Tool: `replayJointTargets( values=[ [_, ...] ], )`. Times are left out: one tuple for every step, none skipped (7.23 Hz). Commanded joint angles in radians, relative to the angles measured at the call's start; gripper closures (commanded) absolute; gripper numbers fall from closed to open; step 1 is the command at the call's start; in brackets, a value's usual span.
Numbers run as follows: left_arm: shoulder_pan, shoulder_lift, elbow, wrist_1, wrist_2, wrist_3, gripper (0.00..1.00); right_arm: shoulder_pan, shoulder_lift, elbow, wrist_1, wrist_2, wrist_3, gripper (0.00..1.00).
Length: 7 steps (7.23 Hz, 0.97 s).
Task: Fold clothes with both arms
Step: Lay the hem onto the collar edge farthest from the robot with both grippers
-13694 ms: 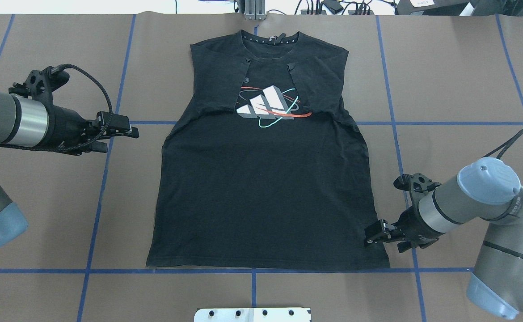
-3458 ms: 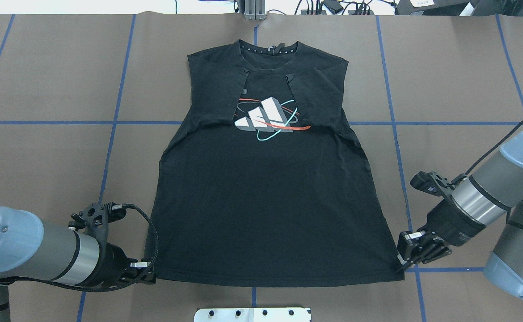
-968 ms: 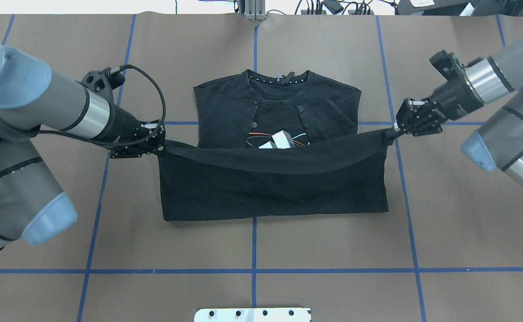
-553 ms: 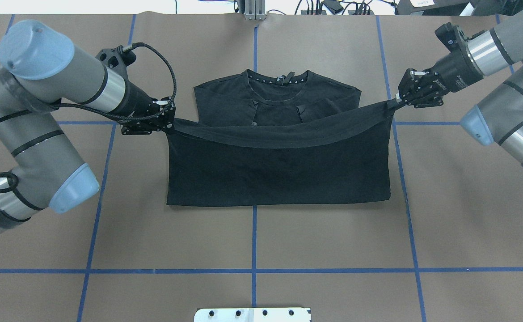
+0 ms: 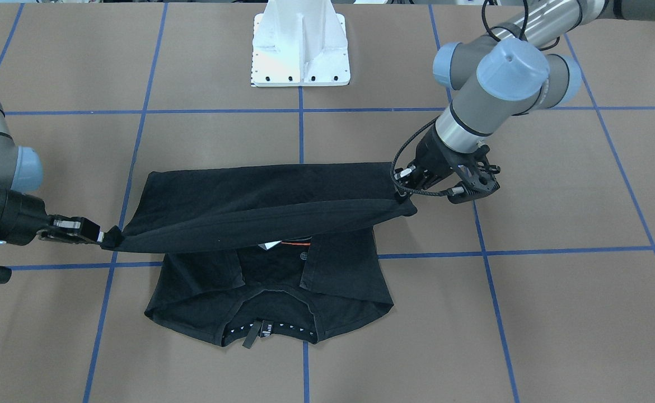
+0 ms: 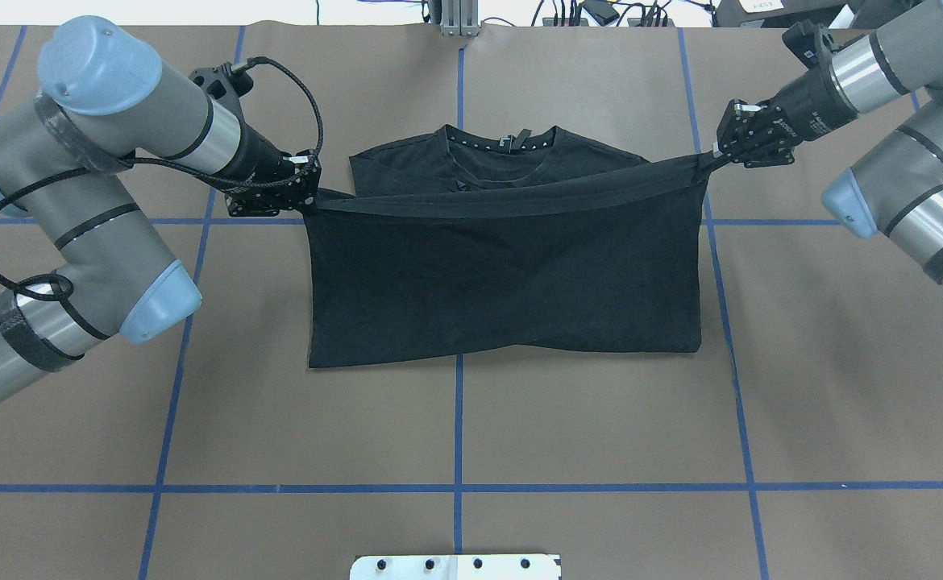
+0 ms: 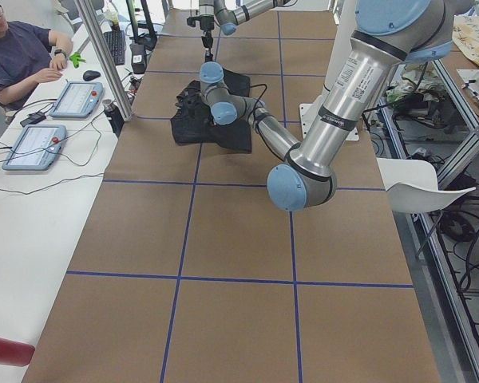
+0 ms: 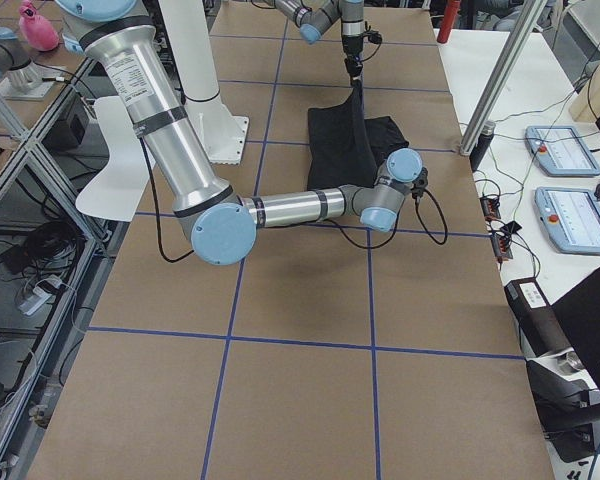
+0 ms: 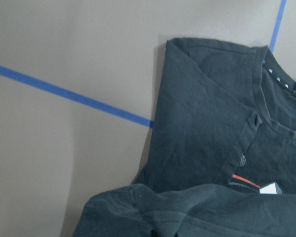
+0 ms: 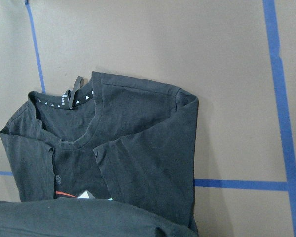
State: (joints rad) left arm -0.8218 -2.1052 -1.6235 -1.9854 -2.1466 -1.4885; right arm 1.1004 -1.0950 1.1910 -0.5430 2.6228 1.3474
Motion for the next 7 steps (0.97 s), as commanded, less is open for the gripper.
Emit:
replayJointTargets(
  values=[
    [-0.028,-0.001,0.107,-0.097,0.002,0.001,1.00,-0.001,0.010,-0.034,0.000,-0.036,-0.002,1.00],
    [-0.033,-0.002,0.135,-0.114,0.002,-0.001,1.00,-0.001,0.012,-0.048,0.000,-0.053,-0.002,1.00],
    [-0.033,-0.024,0.163,-0.118,0.002,-0.002,1.00,-0.001,0.013,-0.050,-0.002,-0.072,0.001,1.00],
    [-0.033,-0.066,0.195,-0.116,0.002,-0.004,1.00,-0.001,0.039,-0.050,-0.041,-0.076,0.003,1.00],
    [-0.033,-0.084,0.200,-0.115,0.001,-0.012,1.00,-0.001,0.071,-0.050,-0.092,-0.078,0.001,1.00],
    [-0.031,-0.097,0.200,-0.113,0.001,-0.015,1.00,-0.005,0.087,-0.048,-0.110,-0.078,0.003,1.00],
    [-0.031,-0.105,0.198,-0.112,0.001,-0.016,1.00,-0.013,0.093,-0.050,-0.112,-0.079,0.003,1.00]
  ],
)
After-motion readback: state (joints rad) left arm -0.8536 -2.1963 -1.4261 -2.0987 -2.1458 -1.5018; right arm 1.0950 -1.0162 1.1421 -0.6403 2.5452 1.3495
